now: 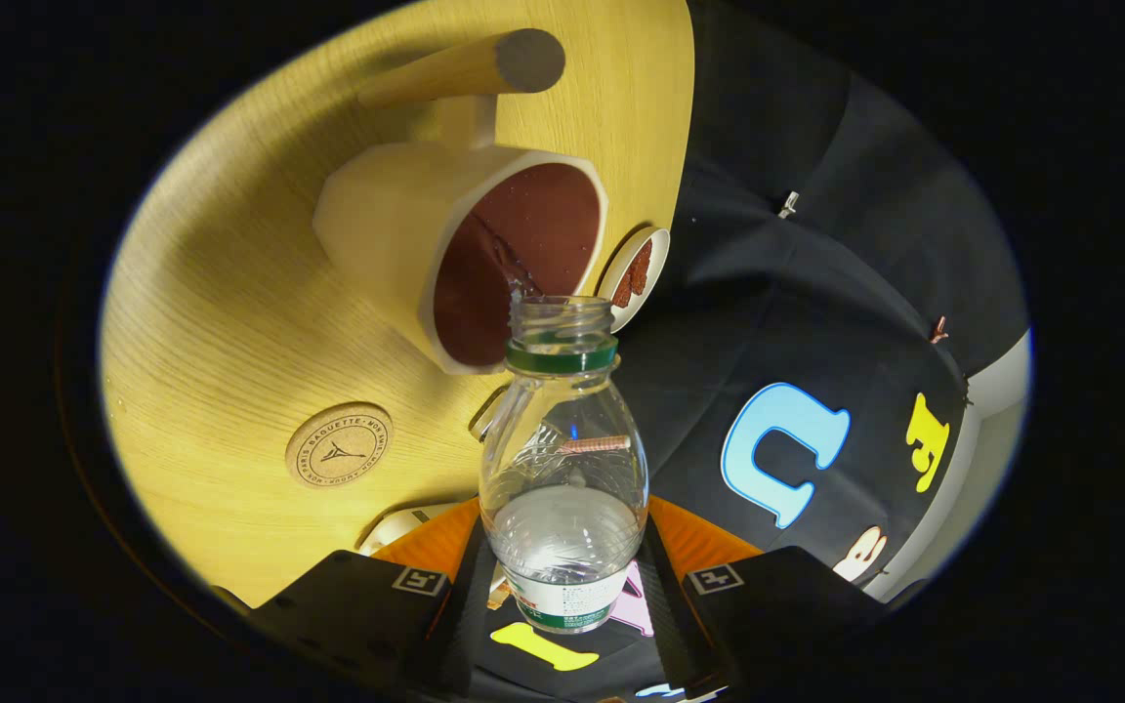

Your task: Take the bottle from table, then pour the juice into the cup, finally place the bottle on the coaster

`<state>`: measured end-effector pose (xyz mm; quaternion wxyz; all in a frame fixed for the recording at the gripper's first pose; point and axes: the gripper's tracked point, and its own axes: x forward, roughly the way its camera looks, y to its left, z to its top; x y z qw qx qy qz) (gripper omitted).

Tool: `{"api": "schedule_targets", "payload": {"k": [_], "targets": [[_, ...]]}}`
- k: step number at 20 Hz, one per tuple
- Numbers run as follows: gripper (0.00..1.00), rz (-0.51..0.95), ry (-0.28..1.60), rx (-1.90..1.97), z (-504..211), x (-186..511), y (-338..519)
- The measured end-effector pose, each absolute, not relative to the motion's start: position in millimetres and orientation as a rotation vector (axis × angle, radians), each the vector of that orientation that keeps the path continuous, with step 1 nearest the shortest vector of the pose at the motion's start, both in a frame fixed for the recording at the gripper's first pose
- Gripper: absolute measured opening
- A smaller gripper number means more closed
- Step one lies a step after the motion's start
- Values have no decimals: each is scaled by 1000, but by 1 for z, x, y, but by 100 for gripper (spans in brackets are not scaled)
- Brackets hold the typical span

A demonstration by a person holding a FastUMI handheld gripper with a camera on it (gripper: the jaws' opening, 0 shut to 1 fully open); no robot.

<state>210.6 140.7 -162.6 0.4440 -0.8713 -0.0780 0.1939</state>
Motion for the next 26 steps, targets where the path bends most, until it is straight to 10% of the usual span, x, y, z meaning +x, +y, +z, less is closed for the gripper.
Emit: {"api": "schedule_targets", "payload": {"k": [26], "targets": [[74,530,-339,-2343,-146,219,154]]}}
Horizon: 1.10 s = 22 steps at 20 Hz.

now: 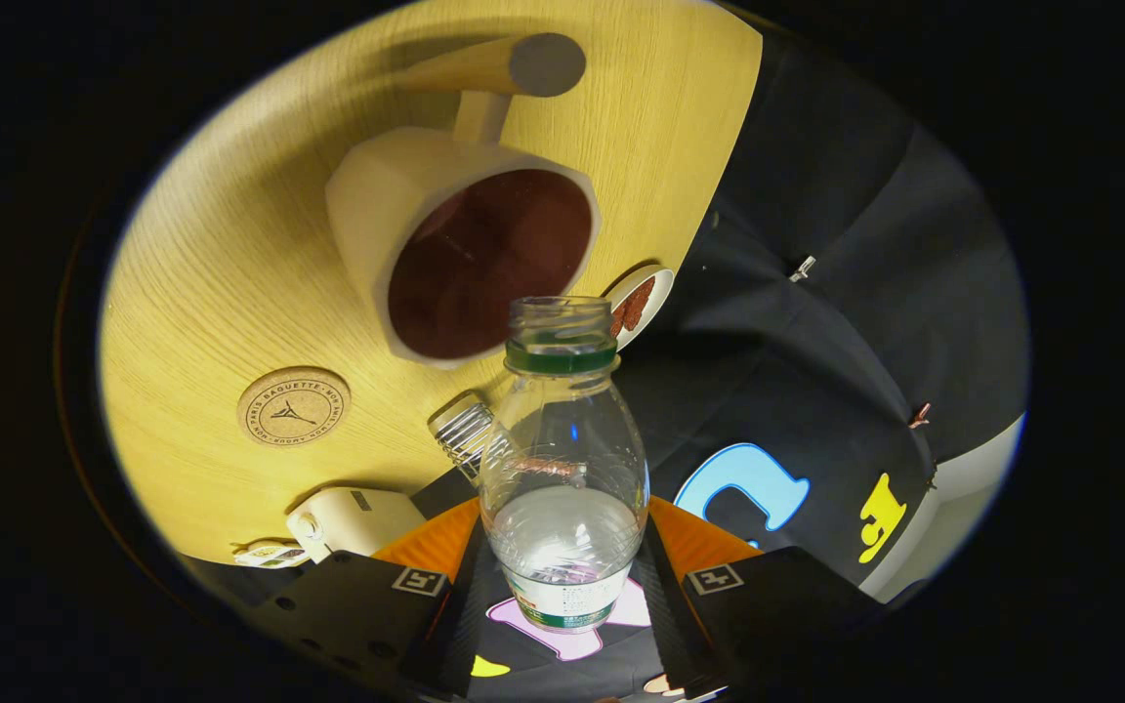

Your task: Take the bottle from table, then pour the juice into the cup, finally place the bottle on the coaster

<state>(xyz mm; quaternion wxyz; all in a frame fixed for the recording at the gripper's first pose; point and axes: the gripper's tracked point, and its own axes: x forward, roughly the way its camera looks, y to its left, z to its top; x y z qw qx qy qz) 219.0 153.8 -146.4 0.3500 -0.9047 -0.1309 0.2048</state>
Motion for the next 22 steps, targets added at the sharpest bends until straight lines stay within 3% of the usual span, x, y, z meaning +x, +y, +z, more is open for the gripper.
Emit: {"api": "schedule_targets", "payload": {"k": [9,22], "targets": [[74,491,-214,-2167,-143,213,135],[74,445,149,-1262,-111,213,93]]}}
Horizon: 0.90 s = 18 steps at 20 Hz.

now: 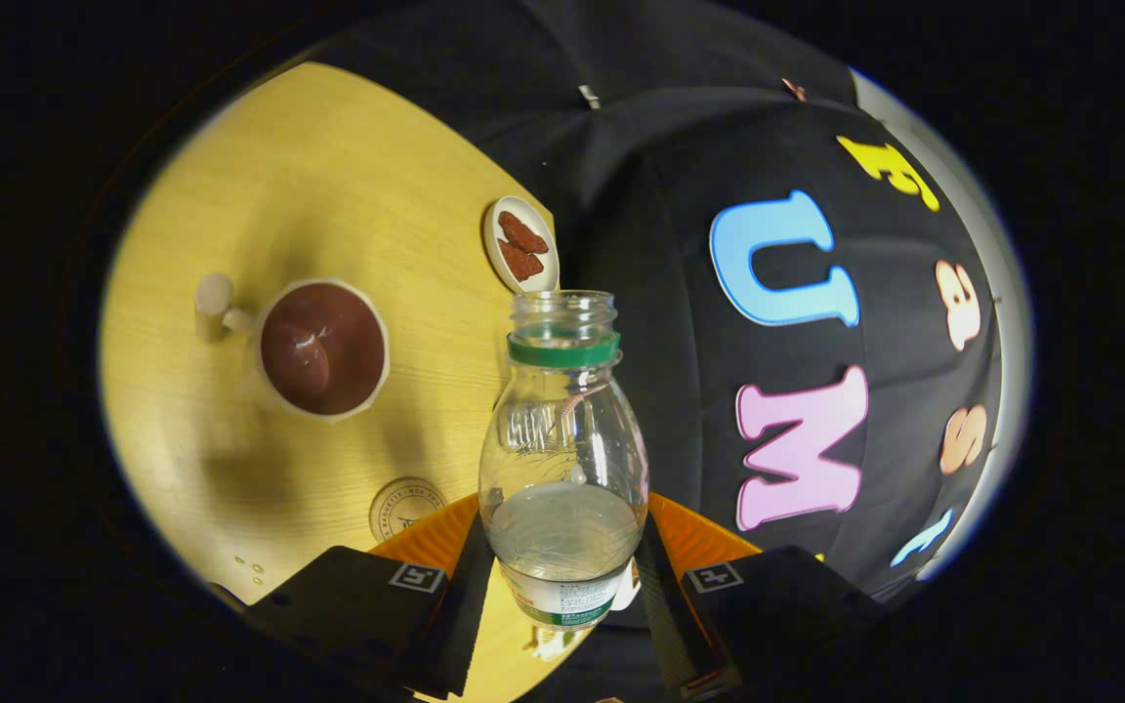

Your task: Take the bottle from table, then pour the juice into the cup, finally place the bottle on the coaster

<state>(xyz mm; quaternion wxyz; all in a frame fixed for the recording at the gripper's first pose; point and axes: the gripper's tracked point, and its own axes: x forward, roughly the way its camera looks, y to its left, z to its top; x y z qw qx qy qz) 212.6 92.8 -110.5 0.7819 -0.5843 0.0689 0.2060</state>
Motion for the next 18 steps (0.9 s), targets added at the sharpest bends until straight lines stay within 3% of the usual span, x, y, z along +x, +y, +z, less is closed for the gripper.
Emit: {"api": "schedule_targets", "payload": {"k": [9,18], "targets": [[75,525,252,-634,-99,215,95],[75,505,269,-212,-145,231,88]]}}
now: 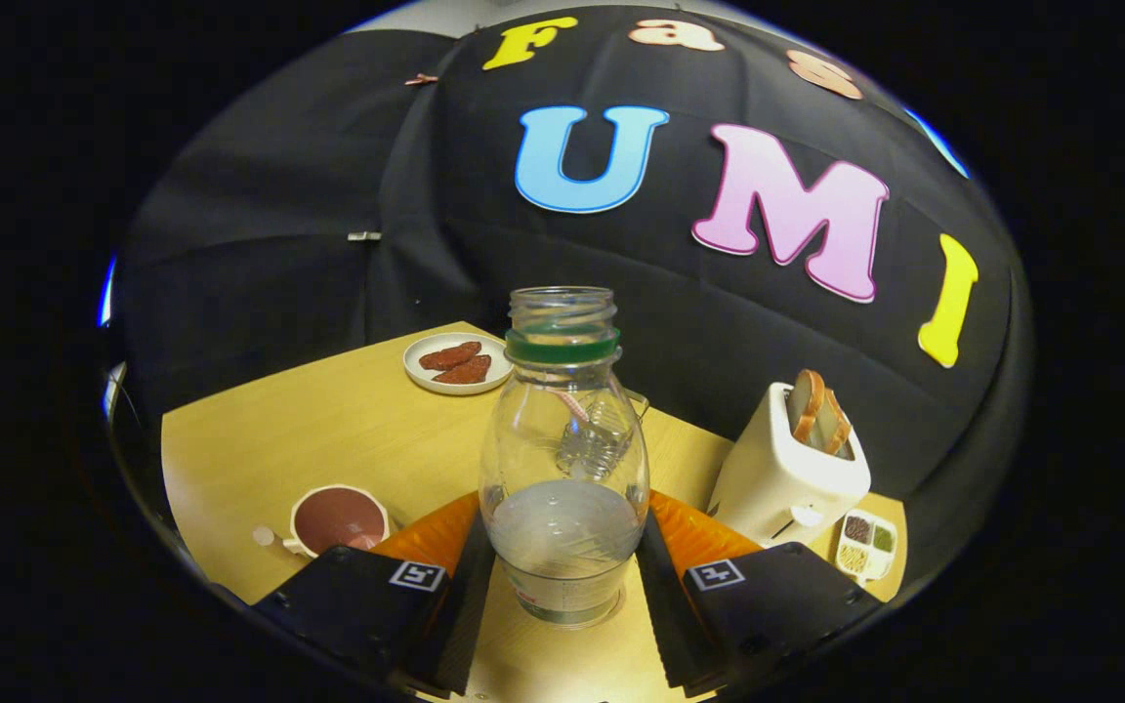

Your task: Take the bottle from table, then pour the juice into the cup, finally place the bottle on the coaster

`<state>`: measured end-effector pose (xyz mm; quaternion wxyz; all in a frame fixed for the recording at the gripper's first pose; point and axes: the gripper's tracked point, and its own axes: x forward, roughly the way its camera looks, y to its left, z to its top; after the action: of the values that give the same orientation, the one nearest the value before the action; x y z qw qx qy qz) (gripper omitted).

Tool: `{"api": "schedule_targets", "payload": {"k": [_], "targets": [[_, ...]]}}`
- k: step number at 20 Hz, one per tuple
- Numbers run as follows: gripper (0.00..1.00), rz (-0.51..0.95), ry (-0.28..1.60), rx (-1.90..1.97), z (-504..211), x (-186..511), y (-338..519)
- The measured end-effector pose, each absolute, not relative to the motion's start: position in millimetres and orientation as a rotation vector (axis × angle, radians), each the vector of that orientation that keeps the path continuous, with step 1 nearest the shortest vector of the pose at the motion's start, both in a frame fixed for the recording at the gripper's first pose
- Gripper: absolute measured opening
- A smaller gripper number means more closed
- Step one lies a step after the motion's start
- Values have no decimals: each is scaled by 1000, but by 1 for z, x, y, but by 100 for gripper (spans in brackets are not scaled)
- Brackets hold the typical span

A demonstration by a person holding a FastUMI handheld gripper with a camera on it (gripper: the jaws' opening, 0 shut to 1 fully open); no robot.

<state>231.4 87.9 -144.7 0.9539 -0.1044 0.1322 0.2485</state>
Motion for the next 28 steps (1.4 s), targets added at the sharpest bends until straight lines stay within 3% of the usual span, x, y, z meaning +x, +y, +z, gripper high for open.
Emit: {"api": "schedule_targets", "payload": {"k": [9,25,26,28], "targets": [[75,458,194,-94,-163,247,86],[80,415,221,-74,-183,255,77],[82,416,225,-72,-184,254,77],[100,400,229,-67,-179,253,72]]}}
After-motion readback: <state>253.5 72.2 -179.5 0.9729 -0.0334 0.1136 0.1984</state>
